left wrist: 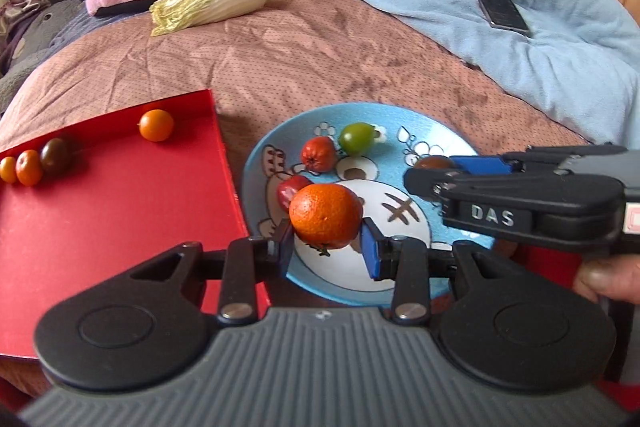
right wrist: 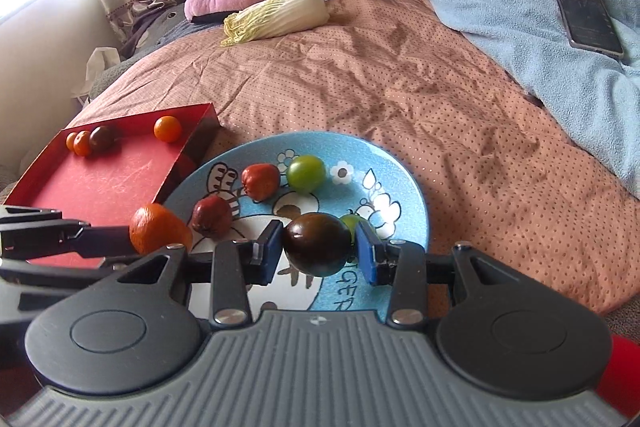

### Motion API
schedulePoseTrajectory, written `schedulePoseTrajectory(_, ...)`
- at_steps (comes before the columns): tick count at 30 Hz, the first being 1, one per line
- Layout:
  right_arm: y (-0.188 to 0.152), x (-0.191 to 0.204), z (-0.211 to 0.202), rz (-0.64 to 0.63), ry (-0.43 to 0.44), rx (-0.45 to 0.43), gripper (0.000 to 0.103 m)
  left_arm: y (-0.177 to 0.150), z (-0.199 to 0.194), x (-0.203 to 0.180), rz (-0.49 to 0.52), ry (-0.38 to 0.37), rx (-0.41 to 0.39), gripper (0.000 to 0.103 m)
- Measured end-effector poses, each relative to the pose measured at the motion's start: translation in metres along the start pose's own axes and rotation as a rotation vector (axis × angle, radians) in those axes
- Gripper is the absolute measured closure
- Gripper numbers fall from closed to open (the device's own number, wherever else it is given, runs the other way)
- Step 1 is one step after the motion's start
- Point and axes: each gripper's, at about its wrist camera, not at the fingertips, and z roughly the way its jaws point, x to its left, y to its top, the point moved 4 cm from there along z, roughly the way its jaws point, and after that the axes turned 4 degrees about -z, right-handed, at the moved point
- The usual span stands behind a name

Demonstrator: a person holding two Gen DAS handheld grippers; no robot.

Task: Organize fruits
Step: 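Carry the mandarin and dark tomato over the blue cat plate, then open the left gripper over the plate while the right releases the dark tomato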

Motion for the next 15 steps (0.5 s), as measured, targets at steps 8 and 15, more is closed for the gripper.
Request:
schedulePoseTrajectory(8, 0.011, 0.003, 0.006, -0.017, 0.0, -0.016, 0.057, -0.016, 0.021, -0.023, 0.074, -0.033, 0.065, 0.063)
schedulePoseTrajectory(15, 0.015, 0.005, 0.0, -0.007, 0.003, -0.034, 0.053, -0.012, 0.02, -0.018, 0.063, -0.036, 0.059, 0.056)
